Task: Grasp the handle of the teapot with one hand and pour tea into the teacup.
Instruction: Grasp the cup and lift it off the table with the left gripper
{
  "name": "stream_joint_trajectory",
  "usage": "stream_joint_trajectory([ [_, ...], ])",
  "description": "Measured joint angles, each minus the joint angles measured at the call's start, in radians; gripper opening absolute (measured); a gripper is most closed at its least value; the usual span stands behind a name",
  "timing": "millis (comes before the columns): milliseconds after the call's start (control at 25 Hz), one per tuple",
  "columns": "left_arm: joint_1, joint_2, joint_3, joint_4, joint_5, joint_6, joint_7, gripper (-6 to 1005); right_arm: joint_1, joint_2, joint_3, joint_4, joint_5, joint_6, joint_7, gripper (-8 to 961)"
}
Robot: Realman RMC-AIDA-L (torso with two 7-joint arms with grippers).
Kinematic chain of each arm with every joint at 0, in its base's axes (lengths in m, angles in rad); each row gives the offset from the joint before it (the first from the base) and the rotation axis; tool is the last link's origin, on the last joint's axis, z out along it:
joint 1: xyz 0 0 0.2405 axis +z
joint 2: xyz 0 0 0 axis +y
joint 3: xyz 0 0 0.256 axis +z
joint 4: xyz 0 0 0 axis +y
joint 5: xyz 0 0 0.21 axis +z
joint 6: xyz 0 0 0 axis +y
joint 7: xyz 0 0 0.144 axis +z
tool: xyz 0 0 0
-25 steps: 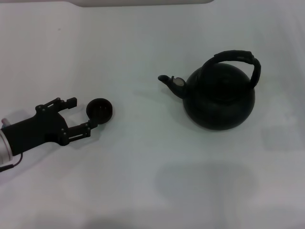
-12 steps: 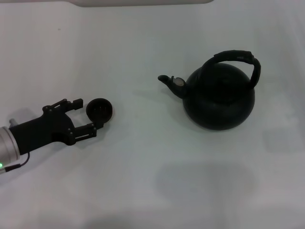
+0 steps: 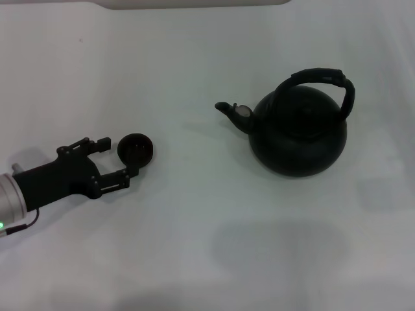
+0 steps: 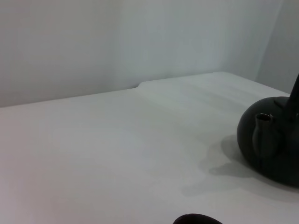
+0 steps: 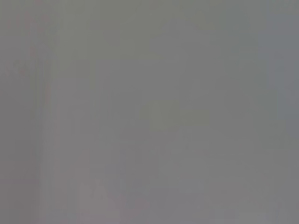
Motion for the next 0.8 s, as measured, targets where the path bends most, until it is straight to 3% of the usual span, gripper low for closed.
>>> stream_joint_trajectory([
  [800, 0.003, 0.005, 0.001, 0.056, 0.023, 0.007, -0.046, 871, -0.006, 0.004, -0.004, 0.011, -0.012, 0.003, -0.004, 750],
])
